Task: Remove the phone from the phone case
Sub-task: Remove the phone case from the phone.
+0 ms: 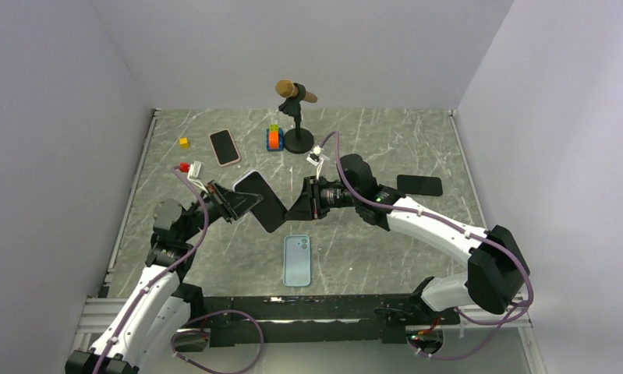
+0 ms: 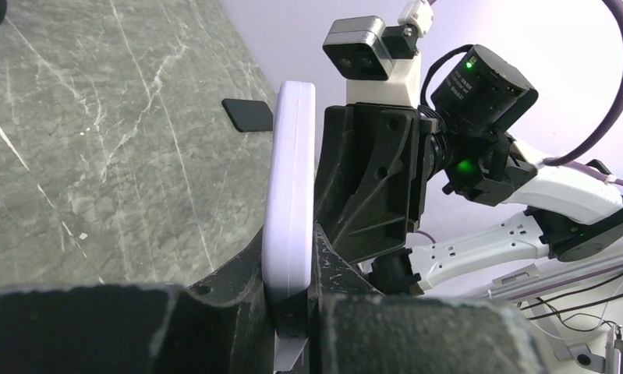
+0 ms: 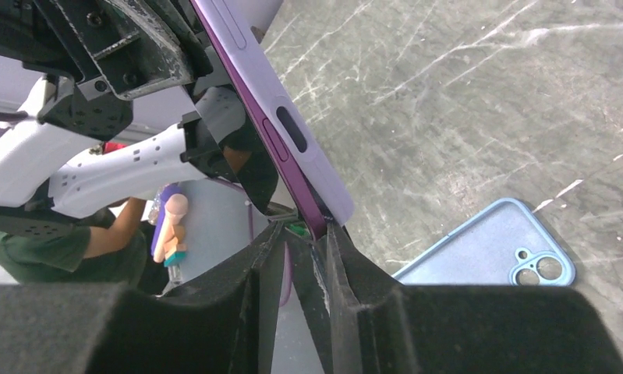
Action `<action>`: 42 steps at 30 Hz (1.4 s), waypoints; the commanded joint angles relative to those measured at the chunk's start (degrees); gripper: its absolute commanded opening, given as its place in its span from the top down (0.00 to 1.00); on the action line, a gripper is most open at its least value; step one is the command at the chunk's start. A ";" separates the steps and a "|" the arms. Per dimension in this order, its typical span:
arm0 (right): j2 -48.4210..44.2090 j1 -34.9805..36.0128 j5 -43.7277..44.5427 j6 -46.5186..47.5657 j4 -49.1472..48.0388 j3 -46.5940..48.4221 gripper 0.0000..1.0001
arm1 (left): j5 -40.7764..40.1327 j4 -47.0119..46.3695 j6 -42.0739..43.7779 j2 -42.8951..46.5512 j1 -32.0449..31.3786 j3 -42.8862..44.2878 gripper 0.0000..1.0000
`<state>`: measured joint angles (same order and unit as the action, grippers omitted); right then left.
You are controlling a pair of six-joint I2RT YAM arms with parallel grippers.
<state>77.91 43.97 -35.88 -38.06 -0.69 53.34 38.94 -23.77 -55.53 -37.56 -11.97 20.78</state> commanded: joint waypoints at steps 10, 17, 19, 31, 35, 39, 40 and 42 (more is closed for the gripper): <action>2.12 -0.02 -5.74 -1.19 -12.33 0.07 0.62 | 12.43 -20.90 -10.89 -8.92 -0.74 0.96 1.00; 5.65 0.04 -13.40 -1.86 -17.26 3.20 0.74 | 14.67 -19.94 -9.29 -11.98 -3.93 2.59 1.00; 5.84 -0.03 -13.85 -3.43 -19.16 2.77 0.76 | 14.27 -20.96 -9.74 -12.07 -4.27 2.21 1.00; 3.87 -0.56 -15.03 -10.82 -27.40 -1.23 0.80 | 15.86 -19.73 -7.97 -12.65 -4.38 3.72 1.00; 4.25 -0.60 -15.18 -11.87 -28.47 -1.58 0.87 | 15.45 -15.47 -4.91 -10.24 -4.45 4.10 1.00; 3.40 -0.83 -14.64 -14.35 -32.09 -3.86 0.79 | 15.55 -13.07 -3.17 -8.35 -4.41 4.40 1.00; 3.30 -0.66 -14.50 -14.85 -32.74 -4.32 0.76 | 15.82 -12.93 -3.16 -8.32 -4.43 4.44 1.00; 3.38 -0.64 -14.90 -15.84 -34.34 -4.78 0.75 | 16.07 -13.60 -3.58 -8.39 -4.45 4.23 1.00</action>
<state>82.98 42.72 -55.55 -49.12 -24.69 48.49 50.22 -36.38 -61.52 -46.76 -14.28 22.72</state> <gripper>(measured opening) 0.244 0.164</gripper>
